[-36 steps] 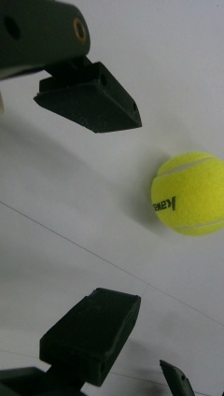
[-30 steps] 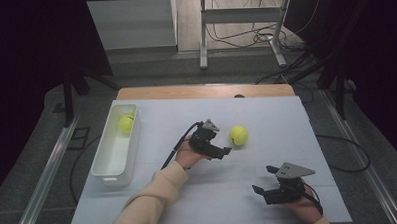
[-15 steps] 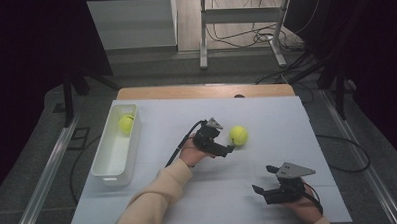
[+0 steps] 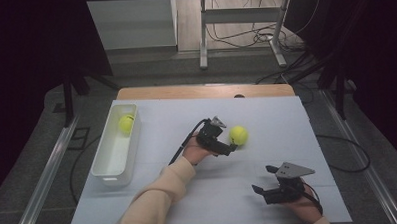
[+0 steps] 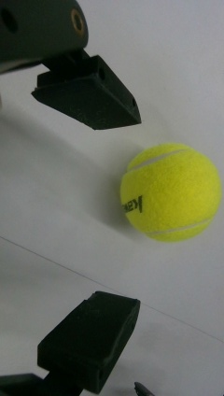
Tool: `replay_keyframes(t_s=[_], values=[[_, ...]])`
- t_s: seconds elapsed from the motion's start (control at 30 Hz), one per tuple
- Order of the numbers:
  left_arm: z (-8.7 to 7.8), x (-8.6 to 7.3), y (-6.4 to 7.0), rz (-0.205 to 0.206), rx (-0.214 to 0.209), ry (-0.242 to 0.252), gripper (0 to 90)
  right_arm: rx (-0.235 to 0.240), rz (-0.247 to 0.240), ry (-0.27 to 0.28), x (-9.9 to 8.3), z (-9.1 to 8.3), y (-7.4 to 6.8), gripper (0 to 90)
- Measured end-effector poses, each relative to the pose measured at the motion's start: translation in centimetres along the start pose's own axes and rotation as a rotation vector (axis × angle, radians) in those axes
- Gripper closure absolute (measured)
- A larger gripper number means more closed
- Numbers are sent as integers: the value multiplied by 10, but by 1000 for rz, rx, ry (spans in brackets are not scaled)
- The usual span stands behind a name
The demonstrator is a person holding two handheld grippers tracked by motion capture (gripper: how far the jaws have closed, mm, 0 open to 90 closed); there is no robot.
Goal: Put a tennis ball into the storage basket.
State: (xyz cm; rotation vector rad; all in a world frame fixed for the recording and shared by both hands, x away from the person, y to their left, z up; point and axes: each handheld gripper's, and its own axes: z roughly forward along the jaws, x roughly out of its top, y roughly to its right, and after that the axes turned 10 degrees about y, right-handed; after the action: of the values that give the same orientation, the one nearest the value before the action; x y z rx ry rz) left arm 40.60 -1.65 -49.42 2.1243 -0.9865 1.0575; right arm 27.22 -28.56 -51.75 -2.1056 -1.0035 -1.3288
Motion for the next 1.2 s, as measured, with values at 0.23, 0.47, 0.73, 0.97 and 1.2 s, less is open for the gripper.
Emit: replay_keyframes(t_s=[0.23,0.47,0.73,0.97,1.2], values=[[6,5,-1,3,4,-6,108,-5,-3,-5,0,0,0,133],[19,8,-3,-14,3,-9,103,-4,-4,-5,0,0,0,133],[32,7,-8,-26,16,-38,102,1,0,-2,0,0,0,133],[40,8,-10,-24,12,-38,102,1,0,-3,0,0,0,133],[49,9,-11,-29,18,-41,102,1,-1,-3,0,-1,0,133]])
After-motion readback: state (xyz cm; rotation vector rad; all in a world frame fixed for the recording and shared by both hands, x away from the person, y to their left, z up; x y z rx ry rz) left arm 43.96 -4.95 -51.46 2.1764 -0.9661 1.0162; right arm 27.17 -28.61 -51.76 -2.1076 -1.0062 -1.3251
